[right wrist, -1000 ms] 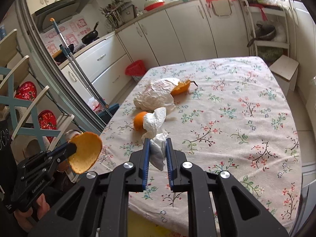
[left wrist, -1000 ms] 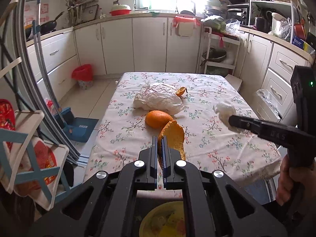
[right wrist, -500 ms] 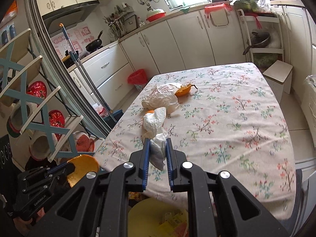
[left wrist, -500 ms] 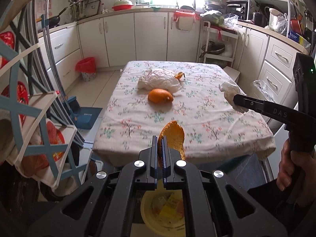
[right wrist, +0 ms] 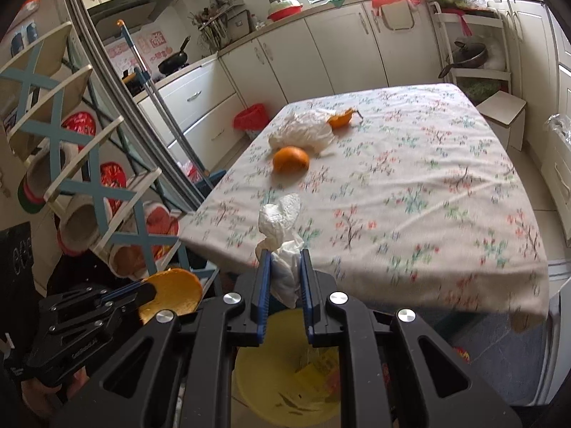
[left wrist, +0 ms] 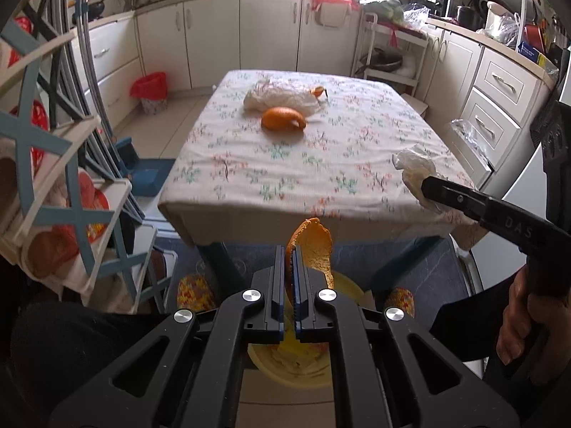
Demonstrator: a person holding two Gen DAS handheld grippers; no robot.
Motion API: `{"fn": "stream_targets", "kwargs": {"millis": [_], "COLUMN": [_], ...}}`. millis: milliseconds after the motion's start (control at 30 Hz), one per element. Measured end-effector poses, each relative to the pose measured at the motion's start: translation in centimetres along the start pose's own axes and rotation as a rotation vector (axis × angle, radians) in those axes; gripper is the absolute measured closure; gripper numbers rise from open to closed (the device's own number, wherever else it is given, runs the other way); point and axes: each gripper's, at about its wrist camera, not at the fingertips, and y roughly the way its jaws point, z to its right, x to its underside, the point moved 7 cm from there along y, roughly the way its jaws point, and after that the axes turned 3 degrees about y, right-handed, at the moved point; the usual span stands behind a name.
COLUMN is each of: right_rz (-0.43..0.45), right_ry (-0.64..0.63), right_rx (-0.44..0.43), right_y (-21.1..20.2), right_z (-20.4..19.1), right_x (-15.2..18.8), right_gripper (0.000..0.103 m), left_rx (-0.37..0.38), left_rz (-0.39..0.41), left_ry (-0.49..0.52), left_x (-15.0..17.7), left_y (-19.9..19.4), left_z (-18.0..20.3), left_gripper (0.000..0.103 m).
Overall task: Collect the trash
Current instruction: 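Carry the orange peel and tissue ball down over the yellow bucket, then open the left tool to drop the peel while the right tool drops the tissue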
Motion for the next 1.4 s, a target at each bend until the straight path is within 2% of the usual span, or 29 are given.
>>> {"fn": "stream_targets", "kwargs": {"millis": [167,467,600,733,867,933,1067,1133,1400], "right_rz": [-0.049,-0.193,-0.234,-0.252,-0.255,-0.252,-0.238,-0.225,-0.192], "right_ry": [-0.018,-0.046,-0.068,-0.078,-0.076,-0.074,-0.071,-0.069,-0.059], "right_rx": [0.009,0.052,0.066,0.073,0.078,0.081,0.085,0.086,0.093], "right_y": [0.3,2.0,2.7,3.0,3.1,3.1,3.2,3.1,2.7], "right_z": [-0.8,-1.4,-1.7,-1.7,-1.6,-1.5,-1.4,-1.4,-1.1], "right_x": [2.1,6.1,7.2,7.7,7.9,7.9,7.8,7.6,7.0], "right_gripper": [0.086,0.086,0.084,0.084,0.083,0.079,0.073,0.064,0.055], "left_rx": [0.016,0.037,0.032,0.022,0.015,0.009,-0.012,-0.02,-0.042], "left_rz": [-0.058,-0.177,-0.2,-0.192,-0.18,-0.17,-0.132,-0.109,-0.063], "left_ry": [-0.009,-0.012,-0.014,-0.02,-0.021,-0.021,-0.022,-0.022,-0.031], "left_x": [1.7,4.3,4.9,4.8,4.6,4.4,3.8,3.5,2.9], "left_y": [1.1,3.6,4.1,3.9,3.7,3.5,2.9,2.5,1.7], "left_z": [0.1,0.4,0.3,0.1,0.0,-0.2,-0.4,-0.5,-0.9], "left_gripper": [0.1,0.099,0.095,0.081,0.074,0.071,0.058,0.054,0.039]}}
